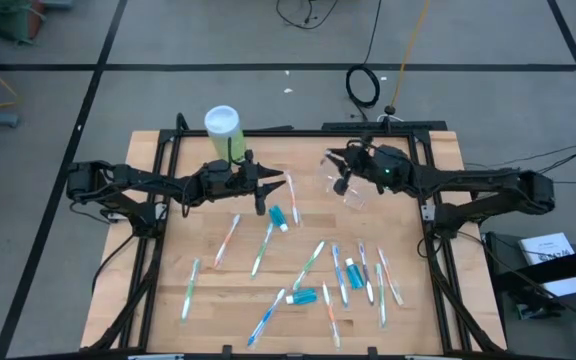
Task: Pick & Place toothbrushing station
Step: Put the violet toothbrush into the transparent organizer
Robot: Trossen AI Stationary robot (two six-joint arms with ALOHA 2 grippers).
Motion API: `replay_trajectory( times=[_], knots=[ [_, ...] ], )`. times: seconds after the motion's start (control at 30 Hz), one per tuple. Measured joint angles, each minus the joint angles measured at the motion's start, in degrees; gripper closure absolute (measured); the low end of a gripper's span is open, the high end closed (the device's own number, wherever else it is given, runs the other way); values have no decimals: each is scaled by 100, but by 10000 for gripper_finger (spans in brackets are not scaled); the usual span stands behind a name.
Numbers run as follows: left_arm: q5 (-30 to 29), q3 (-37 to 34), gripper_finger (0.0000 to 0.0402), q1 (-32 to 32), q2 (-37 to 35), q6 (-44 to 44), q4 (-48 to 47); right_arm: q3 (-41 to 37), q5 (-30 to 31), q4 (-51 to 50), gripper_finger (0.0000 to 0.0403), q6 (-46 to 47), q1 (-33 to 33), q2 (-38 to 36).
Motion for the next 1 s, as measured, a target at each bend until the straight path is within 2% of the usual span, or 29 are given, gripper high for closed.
replay_trajectory(
  times=[0.2,0.43,0.87,1.0],
  knots=[
    [0,0,268,0,0,0,4,-436,16,573,358,9,-9,-434],
    [-2,0,268,0,0,0,4,-578,-8,316,366,538,-54,-590],
    [0,0,268,0,0,0,17,-579,-33,230,367,851,-632,80],
    [0,0,268,0,0,0,15,-579,-272,241,367,1177,-881,248]
  ],
)
